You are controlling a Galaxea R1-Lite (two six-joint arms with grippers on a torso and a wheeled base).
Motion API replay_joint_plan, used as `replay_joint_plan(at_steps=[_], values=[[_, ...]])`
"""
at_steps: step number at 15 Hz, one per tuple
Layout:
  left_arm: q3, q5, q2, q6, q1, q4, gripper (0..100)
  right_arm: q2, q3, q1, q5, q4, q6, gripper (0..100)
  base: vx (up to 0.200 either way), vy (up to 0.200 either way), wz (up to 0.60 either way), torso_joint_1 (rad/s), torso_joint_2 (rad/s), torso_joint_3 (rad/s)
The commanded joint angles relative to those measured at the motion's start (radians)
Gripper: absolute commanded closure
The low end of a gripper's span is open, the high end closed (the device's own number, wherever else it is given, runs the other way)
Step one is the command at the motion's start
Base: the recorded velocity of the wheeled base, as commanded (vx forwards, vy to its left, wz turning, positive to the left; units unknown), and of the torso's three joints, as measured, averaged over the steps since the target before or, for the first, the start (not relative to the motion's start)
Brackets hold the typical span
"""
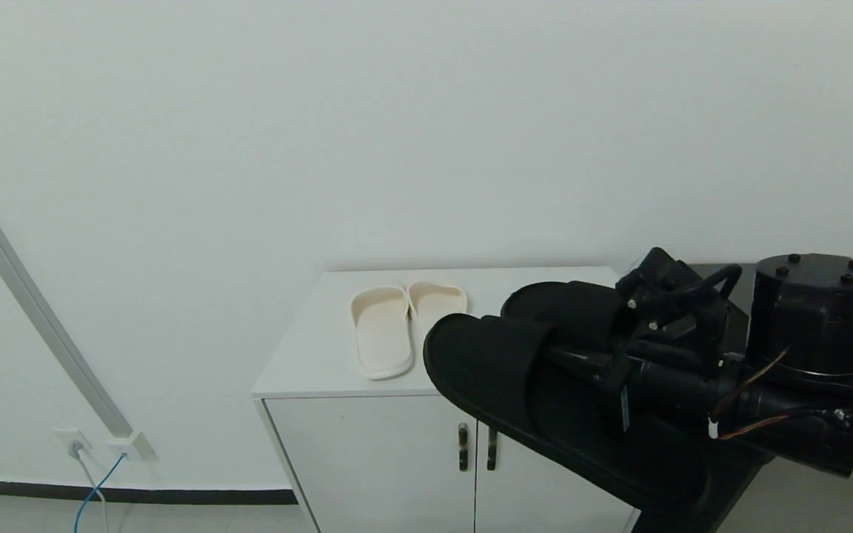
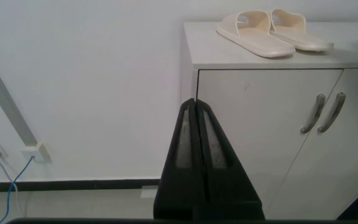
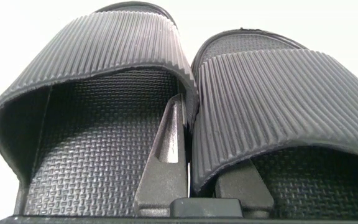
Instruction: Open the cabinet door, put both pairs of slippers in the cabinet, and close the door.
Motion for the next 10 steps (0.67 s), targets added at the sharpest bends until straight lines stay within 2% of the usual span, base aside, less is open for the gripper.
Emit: replay_joint_plan(at_steps=[1,2,8,10], values=[[0.0,0.001,0.0,-0.001,0.001,-0.001,100,-0.001,0.019,0.0,0.003,-0.001,0.001,100,0.0,0.0,0.0,0.0,0.0,0.0],[0.0,0.001,0.0,-0.001,0.001,0.0,100,-0.002,0.019,0.0,0.012,-0.001,0.001,100,0.0,0.0,0.0,0.0,0.0,0.0],[0.0,0.002,0.0,-0.002,0.001,0.0,100,0.012,0.023,0.0,0.022,0.002,0.005,100,-0.2,0.0,0.0,0.006,0.0,0.002],[0.0,0.002,0.0,-0.004,0.001,-0.001,100,0.018,0.025,-0.001,0.022,0.0,0.007,100,0.0,0.0,0.0,0.0,0.0,0.0]])
